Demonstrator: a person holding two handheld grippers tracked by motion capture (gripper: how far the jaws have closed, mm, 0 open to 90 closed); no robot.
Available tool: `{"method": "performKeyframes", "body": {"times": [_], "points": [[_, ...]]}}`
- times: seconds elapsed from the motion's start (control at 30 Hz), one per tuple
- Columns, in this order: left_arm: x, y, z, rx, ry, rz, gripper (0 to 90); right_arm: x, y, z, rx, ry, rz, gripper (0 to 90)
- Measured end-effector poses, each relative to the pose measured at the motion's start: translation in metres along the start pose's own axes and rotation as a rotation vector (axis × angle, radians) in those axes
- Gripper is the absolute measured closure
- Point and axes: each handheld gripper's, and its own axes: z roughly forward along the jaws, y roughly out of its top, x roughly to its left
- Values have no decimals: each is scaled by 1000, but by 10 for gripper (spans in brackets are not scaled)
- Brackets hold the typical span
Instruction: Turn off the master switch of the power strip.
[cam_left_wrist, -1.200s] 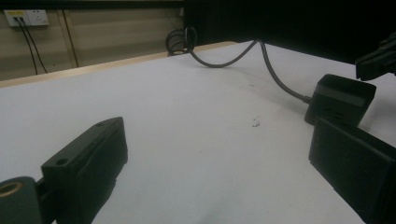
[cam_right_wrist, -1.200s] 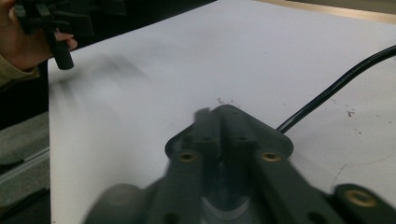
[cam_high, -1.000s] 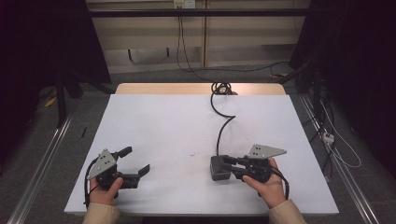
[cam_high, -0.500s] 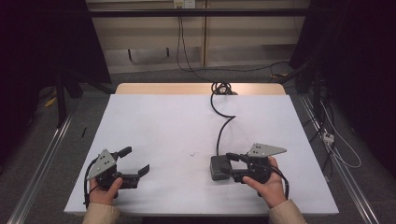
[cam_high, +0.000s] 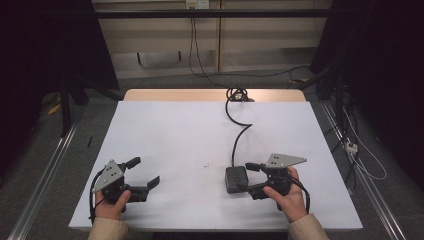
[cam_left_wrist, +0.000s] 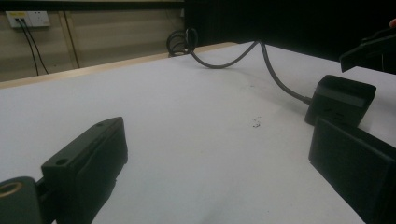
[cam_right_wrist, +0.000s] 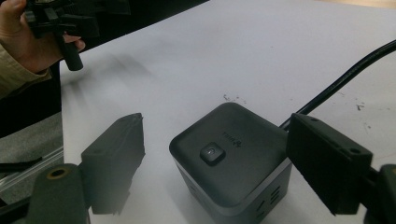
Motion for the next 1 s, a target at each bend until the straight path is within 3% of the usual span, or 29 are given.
{"method": "performKeyframes", "body": {"times": [0.4,1.0], "points": [[1,0,0,-3,0,-2,42,-2,-1,-3,0,17,-5,161],[1,0,0,5,2,-5,42,-12,-7,-18,-12,-17,-2,156]]}}
